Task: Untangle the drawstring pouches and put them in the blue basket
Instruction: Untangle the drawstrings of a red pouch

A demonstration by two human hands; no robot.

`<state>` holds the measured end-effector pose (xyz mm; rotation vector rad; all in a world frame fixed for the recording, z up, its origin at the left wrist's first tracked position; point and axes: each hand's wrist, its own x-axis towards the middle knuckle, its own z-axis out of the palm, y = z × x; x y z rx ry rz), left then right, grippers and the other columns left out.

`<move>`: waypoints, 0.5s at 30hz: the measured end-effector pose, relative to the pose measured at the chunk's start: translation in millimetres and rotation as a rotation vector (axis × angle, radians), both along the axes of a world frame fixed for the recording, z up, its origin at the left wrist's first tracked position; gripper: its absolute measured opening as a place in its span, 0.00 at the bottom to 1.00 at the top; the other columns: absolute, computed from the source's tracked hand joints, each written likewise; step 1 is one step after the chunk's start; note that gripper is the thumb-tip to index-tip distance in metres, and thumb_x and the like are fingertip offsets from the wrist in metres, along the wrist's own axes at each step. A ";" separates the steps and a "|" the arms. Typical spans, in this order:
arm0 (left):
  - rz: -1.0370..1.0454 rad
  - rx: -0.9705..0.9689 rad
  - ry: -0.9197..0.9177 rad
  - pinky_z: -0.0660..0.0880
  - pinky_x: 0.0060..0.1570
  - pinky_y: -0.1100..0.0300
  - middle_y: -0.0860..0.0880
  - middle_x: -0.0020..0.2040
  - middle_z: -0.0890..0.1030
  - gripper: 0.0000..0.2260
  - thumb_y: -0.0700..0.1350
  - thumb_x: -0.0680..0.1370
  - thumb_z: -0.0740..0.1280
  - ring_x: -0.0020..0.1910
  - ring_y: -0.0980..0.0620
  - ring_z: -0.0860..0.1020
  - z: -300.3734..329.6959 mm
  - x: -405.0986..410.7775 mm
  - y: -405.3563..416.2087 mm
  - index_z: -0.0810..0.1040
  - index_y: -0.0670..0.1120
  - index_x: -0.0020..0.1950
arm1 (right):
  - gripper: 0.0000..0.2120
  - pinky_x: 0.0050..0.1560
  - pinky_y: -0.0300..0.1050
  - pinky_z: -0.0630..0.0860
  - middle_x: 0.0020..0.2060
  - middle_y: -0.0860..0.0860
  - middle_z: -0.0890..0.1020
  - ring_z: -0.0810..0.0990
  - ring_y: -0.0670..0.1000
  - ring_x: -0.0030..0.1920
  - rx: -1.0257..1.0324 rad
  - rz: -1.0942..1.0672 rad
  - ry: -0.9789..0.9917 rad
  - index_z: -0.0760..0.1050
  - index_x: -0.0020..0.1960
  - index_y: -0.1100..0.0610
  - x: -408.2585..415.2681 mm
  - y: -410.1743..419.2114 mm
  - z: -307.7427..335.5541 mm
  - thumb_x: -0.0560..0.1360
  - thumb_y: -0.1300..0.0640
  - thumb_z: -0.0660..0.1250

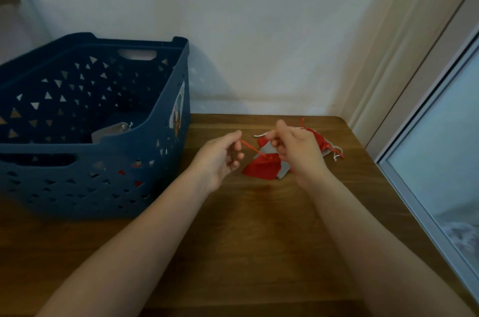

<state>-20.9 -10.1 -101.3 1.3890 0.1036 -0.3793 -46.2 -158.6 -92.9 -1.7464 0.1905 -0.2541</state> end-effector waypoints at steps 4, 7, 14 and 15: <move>0.048 0.135 -0.170 0.67 0.35 0.60 0.52 0.30 0.72 0.12 0.47 0.78 0.65 0.34 0.53 0.70 9.1 0.5 -4.4 0.74 0.45 0.35 | 0.18 0.33 0.44 0.69 0.32 0.55 0.79 0.73 0.49 0.29 -0.406 0.183 -0.063 0.80 0.44 0.67 -2.8 8.7 2.4 0.79 0.53 0.62; 0.020 0.156 -0.262 0.66 0.29 0.64 0.53 0.27 0.69 0.09 0.44 0.78 0.63 0.28 0.56 0.66 19.1 -1.1 -3.5 0.76 0.42 0.39 | 0.15 0.30 0.39 0.62 0.27 0.55 0.70 0.65 0.44 0.27 -0.382 0.396 -0.084 0.77 0.40 0.70 -7.6 14.2 0.1 0.76 0.58 0.66; -0.031 0.031 -0.268 0.62 0.23 0.67 0.50 0.35 0.73 0.08 0.48 0.78 0.65 0.23 0.59 0.65 22.0 -10.1 -4.3 0.75 0.43 0.48 | 0.11 0.26 0.32 0.62 0.25 0.48 0.70 0.65 0.40 0.23 -0.038 0.259 -0.095 0.74 0.39 0.60 -5.7 21.6 -1.4 0.79 0.61 0.60; -0.050 0.054 -0.279 0.63 0.23 0.68 0.51 0.36 0.74 0.08 0.47 0.77 0.66 0.22 0.60 0.67 22.1 -13.2 -5.5 0.75 0.43 0.52 | 0.12 0.25 0.33 0.61 0.25 0.48 0.70 0.65 0.41 0.23 0.041 0.232 -0.095 0.73 0.38 0.60 -5.5 22.6 -0.2 0.79 0.61 0.59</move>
